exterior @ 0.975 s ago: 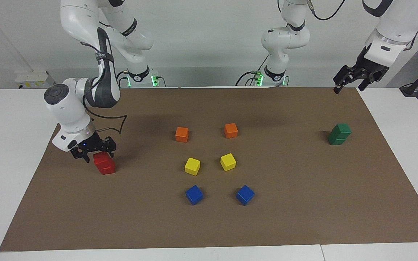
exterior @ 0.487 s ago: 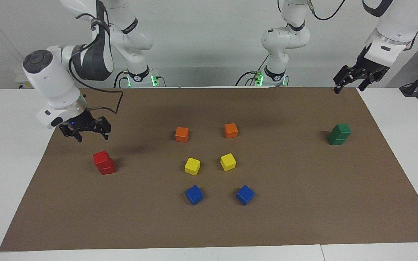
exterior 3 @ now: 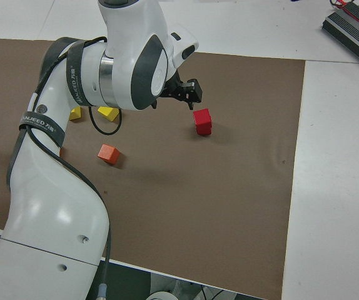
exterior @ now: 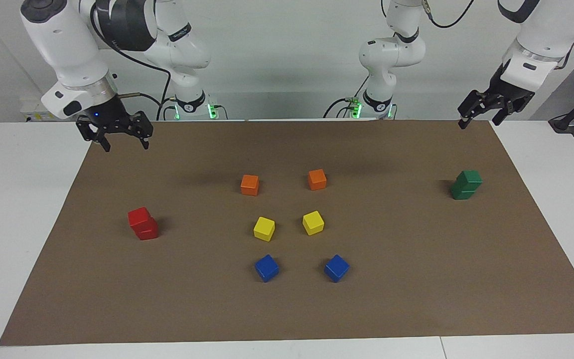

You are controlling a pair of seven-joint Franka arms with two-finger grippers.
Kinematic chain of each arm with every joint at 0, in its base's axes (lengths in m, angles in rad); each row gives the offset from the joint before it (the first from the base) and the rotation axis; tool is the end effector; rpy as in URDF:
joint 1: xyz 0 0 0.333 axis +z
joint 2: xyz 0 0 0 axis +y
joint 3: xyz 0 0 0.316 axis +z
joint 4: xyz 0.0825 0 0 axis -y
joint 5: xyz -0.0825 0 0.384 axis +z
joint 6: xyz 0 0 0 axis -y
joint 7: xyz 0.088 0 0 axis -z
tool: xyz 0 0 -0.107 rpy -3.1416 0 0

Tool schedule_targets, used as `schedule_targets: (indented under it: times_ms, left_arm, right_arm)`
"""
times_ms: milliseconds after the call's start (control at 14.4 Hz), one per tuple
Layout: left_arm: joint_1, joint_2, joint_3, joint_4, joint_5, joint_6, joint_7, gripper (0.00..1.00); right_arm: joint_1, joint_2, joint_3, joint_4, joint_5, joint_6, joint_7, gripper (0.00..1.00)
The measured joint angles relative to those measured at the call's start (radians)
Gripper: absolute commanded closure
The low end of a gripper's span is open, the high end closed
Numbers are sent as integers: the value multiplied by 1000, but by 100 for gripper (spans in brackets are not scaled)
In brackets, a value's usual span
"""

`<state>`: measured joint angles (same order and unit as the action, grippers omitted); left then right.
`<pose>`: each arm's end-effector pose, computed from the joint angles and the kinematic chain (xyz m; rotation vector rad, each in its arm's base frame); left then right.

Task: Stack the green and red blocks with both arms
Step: 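Open the right gripper and withdraw it from the red cubes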

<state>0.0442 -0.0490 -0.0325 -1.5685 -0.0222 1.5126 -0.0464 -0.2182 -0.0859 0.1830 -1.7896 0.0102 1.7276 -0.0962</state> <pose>0.5335 0.0033 0.6471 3.1198 0.0888 -0.0114 0.5373 -0.0145 0.5801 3.1330 0.0925 0.0346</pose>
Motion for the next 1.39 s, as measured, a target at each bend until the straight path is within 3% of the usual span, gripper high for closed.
schedule_targets:
  times_ms: [487,696,766,1392]
  left_arm:
    - [0,0,0,0,0,0,0,0]
    - [0,0,0,0,0,0,0,0]
    - [0,0,0,0,0,0,0,0]
    - [0,0,0,0,0,0,0,0]
  right_arm:
    - [30,7,-12,8,6,-18,0,0]
    - [217,7,-193,10,6,-34,9,0]
    - [236,8,-224,12,6,-34,9,0]
    - [210,36,-210,71,5,-67,9,0]
